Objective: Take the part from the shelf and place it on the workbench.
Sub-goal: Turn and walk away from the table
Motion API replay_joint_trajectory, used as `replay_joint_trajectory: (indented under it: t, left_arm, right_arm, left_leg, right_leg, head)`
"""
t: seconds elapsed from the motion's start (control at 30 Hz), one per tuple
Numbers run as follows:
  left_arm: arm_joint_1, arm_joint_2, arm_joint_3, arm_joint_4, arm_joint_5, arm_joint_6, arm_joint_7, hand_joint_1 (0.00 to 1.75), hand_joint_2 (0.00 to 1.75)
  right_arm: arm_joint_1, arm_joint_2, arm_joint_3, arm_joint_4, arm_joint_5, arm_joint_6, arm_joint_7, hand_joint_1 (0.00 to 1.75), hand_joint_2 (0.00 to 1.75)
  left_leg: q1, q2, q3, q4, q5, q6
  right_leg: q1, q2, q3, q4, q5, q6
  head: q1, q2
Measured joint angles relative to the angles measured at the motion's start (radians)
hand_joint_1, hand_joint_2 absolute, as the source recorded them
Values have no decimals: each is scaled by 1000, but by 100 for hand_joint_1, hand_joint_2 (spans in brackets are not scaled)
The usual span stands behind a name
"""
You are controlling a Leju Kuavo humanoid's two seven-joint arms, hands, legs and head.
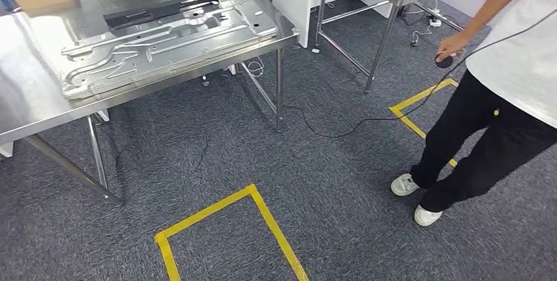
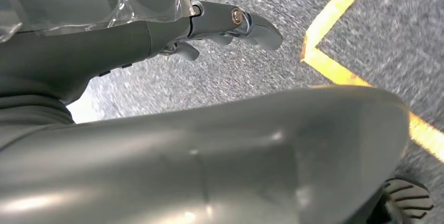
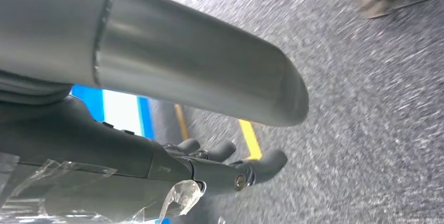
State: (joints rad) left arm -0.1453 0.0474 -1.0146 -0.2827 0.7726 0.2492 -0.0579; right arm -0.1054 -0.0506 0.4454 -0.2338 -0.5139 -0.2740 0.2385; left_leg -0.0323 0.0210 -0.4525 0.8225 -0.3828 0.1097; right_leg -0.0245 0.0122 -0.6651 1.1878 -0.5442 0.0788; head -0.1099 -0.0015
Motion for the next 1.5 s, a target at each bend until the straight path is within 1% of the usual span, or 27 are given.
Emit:
replay_joint_trajectory:
  t: [0.03, 0.07, 0.13, 0.2, 0.27, 0.33, 0.4, 0.47, 0.53, 0.6, 0.67, 0.73, 0.77, 0.8, 0.87, 0.93, 0.97, 1.03, 1.1, 1.17, 1.2, 1.23, 1.3, 1.33, 1.4, 1.47, 1.5]
  left_arm:
    - [-1, 1, 0, 0, 5, 6, -2, 0, 0]
    - [-4, 1, 0, 0, 12, 13, -5, 0, 0]
    - [-9, 3, 1, 0, 28, 26, -13, 0, 0]
    - [-11, 6, 2, 0, 38, 35, -19, 0, 0]
    - [-11, 10, 3, 0, 42, 37, -19, 0, 0]
    - [-12, 15, 3, 0, 41, 37, -11, 0, 0]
    - [-7, 18, 3, 0, 39, 36, 0, 0, 0]
    - [2, 20, 2, 0, 37, 33, 10, 0, 0]
    - [9, 22, 2, 0, 35, 30, 20, 0, 0]
    - [8, 23, 2, 0, 34, 27, 20, 0, 0]
    - [0, 25, 2, 0, 34, 25, 14, 0, 0]
    - [-9, 27, 2, 0, 35, 24, 1, 0, 0]
    - [-14, 27, 2, 0, 35, 25, -6, 0, 0]
    - [-22, 28, 2, 0, 35, 26, -12, 0, 0]
    - [-37, 29, 2, 0, 33, 27, -15, 0, 0]
    - [-42, 30, 2, 0, 31, 30, -7, 0, 0]
    - [-40, 31, 2, 0, 32, 31, -2, 0, 0]
    - [-35, 32, 2, 0, 33, 30, 8, 0, 0]
    - [-33, 32, 2, 0, 34, 29, 14, 0, 0]
    - [-29, 32, 2, 0, 35, 28, 18, 0, 0]
    - [-26, 33, 2, 0, 35, 28, 19, 0, 0]
    - [-24, 35, 2, 0, 35, 28, 20, 0, 0]
    - [-22, 36, 2, 0, 35, 26, 20, 0, 0]
    - [-23, 35, 2, 0, 35, 25, 19, 0, 0]
    - [-25, 34, 2, 0, 35, 23, 17, 0, 0]
    - [-24, 34, 1, 0, 35, 22, 16, 0, 0]
    - [-24, 34, 1, 0, 35, 22, 15, 0, 0]
  right_arm:
    - [0, 1, 3, 0, 2, 0, 3, 0, 0]
    - [0, 2, 6, 0, 6, -2, 6, 0, 0]
    - [-1, 3, 13, 0, 19, -9, 12, 0, 0]
    - [-2, 4, 21, 0, 31, -16, 13, 0, 0]
    - [1, 5, 30, 0, 34, -19, 13, 0, 0]
    - [4, 8, 36, 0, 30, -14, 14, 0, 0]
    - [2, 11, 40, 0, 25, -7, 15, 0, 0]
    - [-1, 11, 44, 0, 21, 1, 13, 0, 0]
    - [1, 11, 49, 0, 19, 12, 6, 0, 0]
    - [3, 12, 55, 0, 13, 28, -2, 0, 0]
    - [3, 14, 59, 0, 3, 44, -7, 0, 0]
    - [1, 17, 62, 0, -4, 52, -6, 0, 0]
    - [2, 18, 64, 0, -6, 53, -5, 0, 0]
    - [4, 18, 66, 1, -7, 52, -4, 0, 0]
    - [5, 19, 69, 1, -7, 44, -4, 0, 0]
    - [2, 20, 72, 1, -8, 38, -3, 0, 0]
    - [0, 20, 75, 1, -9, 36, -2, 0, 0]
    - [1, 20, 81, 1, -12, 30, 1, 0, 0]
    - [2, 20, 83, 1, -17, 24, 3, 0, 0]
    - [1, 21, 84, 1, -22, 21, 5, 0, 0]
    - [1, 21, 85, 1, -25, 20, 6, 0, 0]
    - [1, 22, 85, 1, -28, 18, 6, 0, 0]
    - [3, 23, 85, 1, -35, 16, 8, 0, 0]
    - [4, 23, 85, 1, -37, 15, 9, 0, 0]
    - [2, 22, 85, 1, -42, 13, 13, 0, 0]
    - [-1, 21, 85, 1, -46, 12, 16, 0, 0]
    - [-1, 21, 85, 1, -47, 12, 17, 0, 0]
  left_leg:
    - [-3, 14, -2, 1, 0, 0]
    - [-5, 28, -3, 2, 1, 0]
    - [-12, 52, -4, 7, -1, -2]
    - [-19, 75, -7, 15, -4, -7]
    - [-22, 98, -10, 19, -5, -14]
    - [-17, 78, -22, 48, -28, -27]
    - [-2, 23, -70, 162, -100, -49]
    - [17, -5, -136, 321, -176, -66]
    - [31, -9, -152, 374, -185, -77]
    - [40, -25, -88, 255, -122, -83]
    - [43, -74, -9, 96, -58, -81]
    - [37, -102, 18, 31, -38, -73]
    - [33, -94, 17, 25, -36, -68]
    - [33, -83, 17, 20, -32, -62]
    - [34, -60, 21, 8, -21, -46]
    - [32, -30, 22, 3, -17, -36]
    - [29, -13, 21, 4, -17, -34]
    - [25, 17, 20, 4, -17, -33]
    - [25, 41, 20, 6, -19, -37]
    - [20, 61, 19, 14, -27, -47]
    - [17, 68, 17, 19, -30, -52]
    - [14, 75, 14, 22, -33, -56]
    - [16, 87, 12, 29, -37, -62]
    - [20, 78, 7, 43, -49, -65]
    - [28, 38, -33, 138, -106, -71]
    - [31, 3, -112, 307, -180, -73]
    - [32, -3, -146, 372, -198, -72]
  right_leg:
    - [0, -3, 12, -10, 11, 0]
    - [1, -9, 48, -65, 38, -1]
    - [8, -52, 153, -233, 96, -11]
    - [15, -82, 208, -329, 122, -27]
    - [14, -66, 205, -337, 130, -40]
    - [7, -43, 199, -340, 138, -50]
    - [1, -22, 190, -341, 147, -58]
    - [-2, 3, 179, -341, 155, -58]
    - [-8, 30, 170, -340, 162, -51]
    - [-14, 56, 165, -339, 169, -42]
    - [-19, 79, 158, -338, 175, -30]
    - [-24, 100, 145, -338, 184, -14]
    - [-27, 111, 139, -341, 190, -4]
    - [-31, 114, 135, -342, 193, 3]
    - [-29, 72, 109, -296, 164, 8]
    - [-22, 17, 41, -151, 88, 7]
    - [-20, 7, 5, -71, 54, 7]
    - [-19, 1, -24, 1, 38, 9]
    - [-19, -15, 35, -96, 89, 9]
    - [-18, -59, 122, -245, 142, 7]
    - [-17, -71, 143, -289, 154, 3]
    - [-16, -74, 149, -308, 157, -3]
    - [-15, -48, 138, -308, 159, -16]
    - [-14, -37, 137, -307, 159, -20]
    - [-13, -16, 136, -308, 162, -29]
    - [-9, 8, 135, -309, 164, -37]
    - [-7, 22, 134, -309, 165, -40]
  head:
    - [0, 0]
    - [0, 0]
    - [0, 0]
    - [-1, 0]
    - [-1, 0]
    - [-1, 0]
    - [-1, 0]
    - [-2, 0]
    - [-2, 0]
    - [-2, 0]
    - [-3, 0]
    - [-5, 0]
    - [-5, 0]
    - [-5, 0]
    - [-4, 0]
    - [-4, 0]
    - [-4, 0]
    - [-4, 0]
    - [-5, 0]
    - [-5, 0]
    - [-7, 0]
    - [-8, 0]
    - [-11, 0]
    - [-12, 0]
    - [-11, 0]
    - [-11, 0]
    - [-11, 0]
